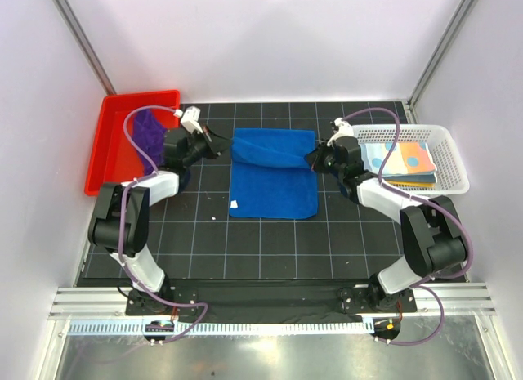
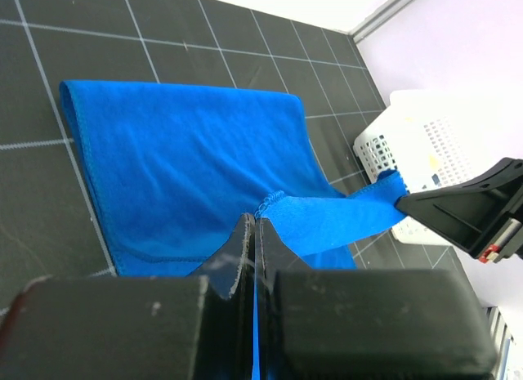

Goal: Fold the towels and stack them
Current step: Fold the towel

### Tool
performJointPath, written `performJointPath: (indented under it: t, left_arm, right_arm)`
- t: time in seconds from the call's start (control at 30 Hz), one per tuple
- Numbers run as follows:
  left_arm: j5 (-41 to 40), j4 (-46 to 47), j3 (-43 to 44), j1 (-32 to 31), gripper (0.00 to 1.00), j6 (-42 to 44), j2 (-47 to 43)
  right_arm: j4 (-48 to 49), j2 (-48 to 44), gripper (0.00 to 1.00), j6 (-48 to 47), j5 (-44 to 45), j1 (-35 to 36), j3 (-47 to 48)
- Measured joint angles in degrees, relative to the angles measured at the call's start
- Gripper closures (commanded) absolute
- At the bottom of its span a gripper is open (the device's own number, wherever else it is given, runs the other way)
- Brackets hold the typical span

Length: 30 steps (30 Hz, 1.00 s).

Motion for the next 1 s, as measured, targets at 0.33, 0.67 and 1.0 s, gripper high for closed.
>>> performJointPath:
  t: [0.33,0.67,1.0]
  left_arm:
    - [-0.63,-0.61,-1.25,-0.02,1.0,0.11,-5.2]
    - [-0.74,-0.74,-4.5,-0.26,1.0,0.13,-8.37]
    - [-1.57,0.44,-10.32,-3.34,1.0,0.02,-7.02]
  right_arm:
    - [-1.11,-5.99,0.99,-0.22,0.94,1.11,-0.07]
    - [-1.05,-7.58,0.99,-0.2,1.7,2.21,-2.14]
    - [-0.72,-7.23,0.99,0.87,1.4,2.97,-8.33]
